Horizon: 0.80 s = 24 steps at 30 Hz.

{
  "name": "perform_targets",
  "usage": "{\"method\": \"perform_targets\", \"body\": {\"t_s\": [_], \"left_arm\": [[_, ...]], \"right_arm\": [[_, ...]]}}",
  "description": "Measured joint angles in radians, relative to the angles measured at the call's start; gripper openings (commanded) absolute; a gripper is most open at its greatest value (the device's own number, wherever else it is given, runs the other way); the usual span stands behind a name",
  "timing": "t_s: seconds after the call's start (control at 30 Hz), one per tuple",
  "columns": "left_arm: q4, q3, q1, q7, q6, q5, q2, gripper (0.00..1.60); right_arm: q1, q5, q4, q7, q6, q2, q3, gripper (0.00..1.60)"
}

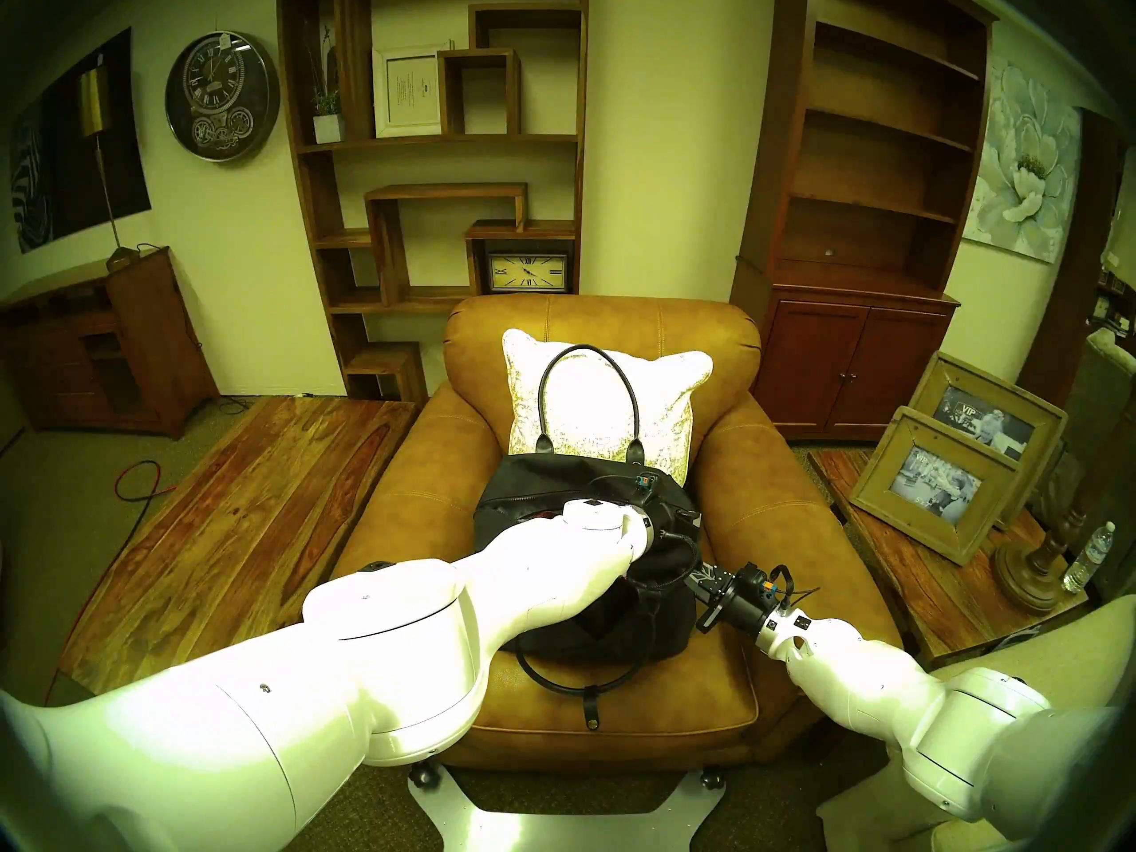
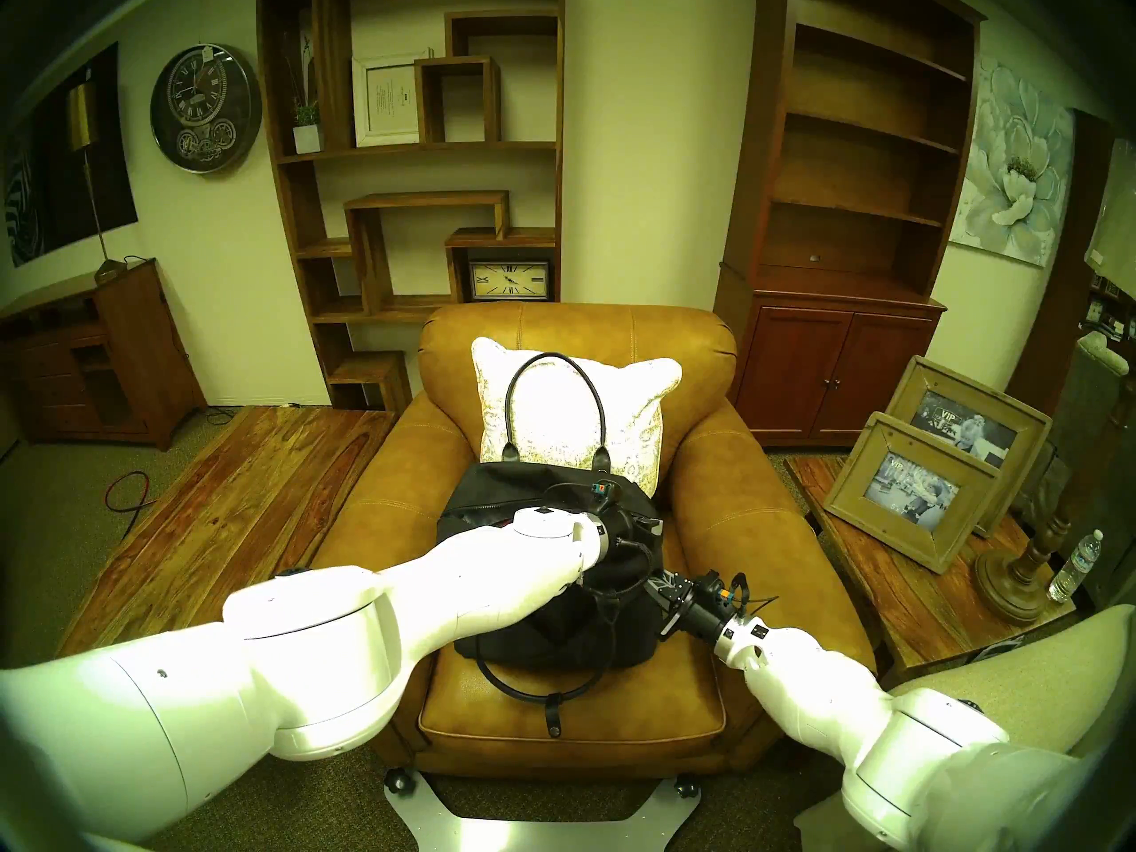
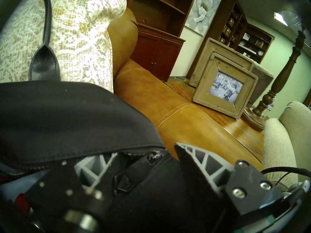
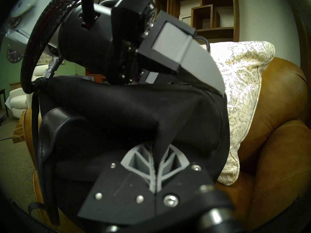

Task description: Close a bag with a zipper

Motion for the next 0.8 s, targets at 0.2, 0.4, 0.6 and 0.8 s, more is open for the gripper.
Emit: {"method": "perform_targets", "body": {"t_s": [0.2,0.4,0.6,0.8], "left_arm": [[-0.068,-0.001,0.011,0.006,-0.002,0.007,0.037,1.57],[-0.159,-0.004,0.027,0.051,-0.001,0.01,0.088,1.32],[-0.221,-0.006,0.038,0.095,0.002,0.013,0.129,1.25],[-0.261,-0.006,0.047,0.118,0.003,0.013,0.155,1.21]], "right_arm": [[0.003,0.005,0.01,0.011,-0.005,-0.004,0.0,0.0],[0.004,0.009,0.013,0.018,-0.01,-0.006,0.0,0.0],[0.004,0.011,0.013,0.021,-0.012,-0.006,0.0,0.0],[0.003,0.012,0.012,0.021,-0.014,-0.006,0.0,0.0]]}}
